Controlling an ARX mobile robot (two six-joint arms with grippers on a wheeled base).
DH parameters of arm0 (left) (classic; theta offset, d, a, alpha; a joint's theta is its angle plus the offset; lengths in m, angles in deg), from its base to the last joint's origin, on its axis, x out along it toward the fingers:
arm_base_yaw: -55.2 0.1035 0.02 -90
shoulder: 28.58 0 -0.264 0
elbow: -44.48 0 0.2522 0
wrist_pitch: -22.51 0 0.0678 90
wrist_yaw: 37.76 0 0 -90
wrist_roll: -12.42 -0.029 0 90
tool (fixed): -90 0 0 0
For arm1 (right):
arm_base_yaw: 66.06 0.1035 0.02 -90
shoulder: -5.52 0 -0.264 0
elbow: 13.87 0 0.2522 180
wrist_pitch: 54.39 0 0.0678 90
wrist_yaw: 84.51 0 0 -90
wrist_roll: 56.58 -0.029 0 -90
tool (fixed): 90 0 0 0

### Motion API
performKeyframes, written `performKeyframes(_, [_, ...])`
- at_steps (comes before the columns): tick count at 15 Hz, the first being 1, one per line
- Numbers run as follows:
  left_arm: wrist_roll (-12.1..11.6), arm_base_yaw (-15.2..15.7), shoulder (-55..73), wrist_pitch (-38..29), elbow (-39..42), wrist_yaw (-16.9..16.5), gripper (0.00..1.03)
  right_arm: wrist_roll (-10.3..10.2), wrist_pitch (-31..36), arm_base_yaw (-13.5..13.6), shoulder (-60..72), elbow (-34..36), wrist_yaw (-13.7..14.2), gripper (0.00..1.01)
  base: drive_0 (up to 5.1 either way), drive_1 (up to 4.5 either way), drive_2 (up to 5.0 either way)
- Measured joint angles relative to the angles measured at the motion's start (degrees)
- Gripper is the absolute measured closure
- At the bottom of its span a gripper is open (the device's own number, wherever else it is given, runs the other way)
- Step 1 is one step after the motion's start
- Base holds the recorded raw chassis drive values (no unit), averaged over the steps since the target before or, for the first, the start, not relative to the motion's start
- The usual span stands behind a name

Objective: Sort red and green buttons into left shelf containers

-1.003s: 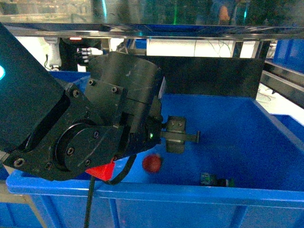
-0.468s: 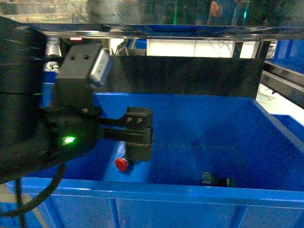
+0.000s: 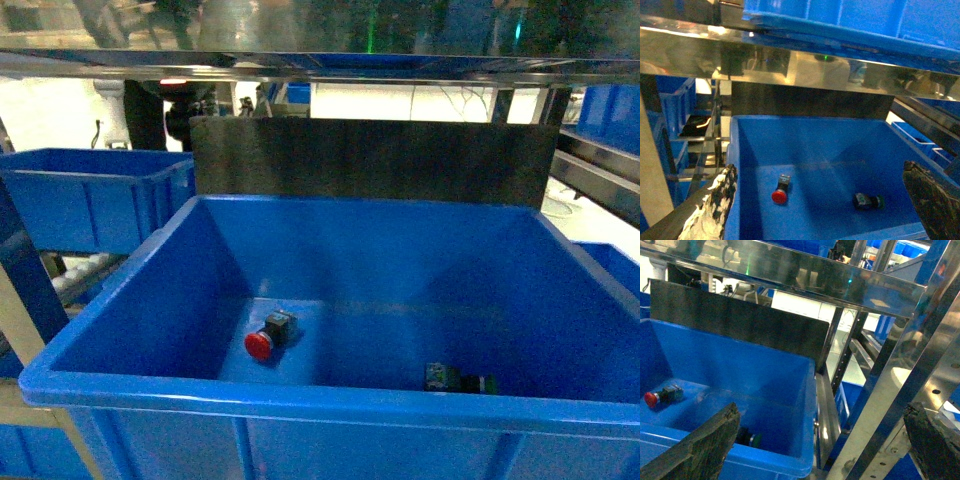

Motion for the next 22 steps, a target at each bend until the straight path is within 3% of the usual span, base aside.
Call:
performKeyframes(1, [-2.0, -2.2, 0.2, -8.0, 1.7, 6.1, 0.12, -1.5, 0.3, 0.1, 0.0, 0.0, 1.4, 0.08, 0.0, 0.0, 0.0])
performKeyframes(2, [-5.6, -2.0, -0.5, -12.8, 5.1, 12.5, 0.23, -4.6, 0.2, -1.0, -0.7, 0.2, 1.5, 0.19, 0.0, 0.0, 0.0])
performKeyframes(3, [-8.2, -0.6, -2.1, -13.5, 8.8, 15.7, 0.36, -6.8, -0.1, -3.3, -1.4, 0.7, 0.2, 0.32, 0.0, 0.0, 0.0])
performKeyframes(5, [-10.4, 1.4, -5.9, -13.6, 10.8, 14.7, 0.59, -8.7, -0.7, -6.7, -2.4, 1.1, -3.7, 0.56, 0.0, 0.0, 0.0])
performKeyframes(6, [-10.9, 2.1, -7.6, -13.5, 11.8, 13.6, 0.72, -8.9, -0.6, -12.6, -4.3, 2.3, -9.9, 0.69, 0.0, 0.0, 0.0])
performKeyframes(7, [-11.0, 3.6, -9.4, -12.5, 13.2, 12.0, 0.85, -9.2, -1.5, -15.6, -4.8, 3.1, -10.5, 0.82, 0.0, 0.0, 0.0])
performKeyframes(8, [-11.1, 7.4, -10.8, -11.7, 14.2, 8.0, 0.96, -9.3, -1.0, -15.3, -5.0, 3.1, -11.5, 0.93, 0.0, 0.0, 0.0])
performKeyframes(9, [-11.0, 8.9, -12.2, -11.0, 15.0, 8.2, 1.01, -9.4, -1.2, -15.0, -5.0, 3.1, -11.7, 0.99, 0.0, 0.0, 0.0])
performKeyframes(16, [-11.0, 8.3, -21.9, -5.2, 18.4, 7.3, 1.01, -9.3, -1.0, -15.0, -5.0, 3.1, -11.7, 0.99, 0.0, 0.0, 0.0])
performKeyframes(17, [-11.1, 8.3, -22.7, -7.2, 19.6, 7.3, 1.01, -9.3, -1.0, -15.0, -5.0, 3.1, -11.7, 0.99, 0.0, 0.0, 0.0])
performKeyframes(22, [-11.1, 8.3, -27.8, -1.4, 19.8, 7.3, 1.01, -9.4, -1.0, -15.0, -5.0, 3.1, -11.7, 0.99, 0.0, 0.0, 0.0])
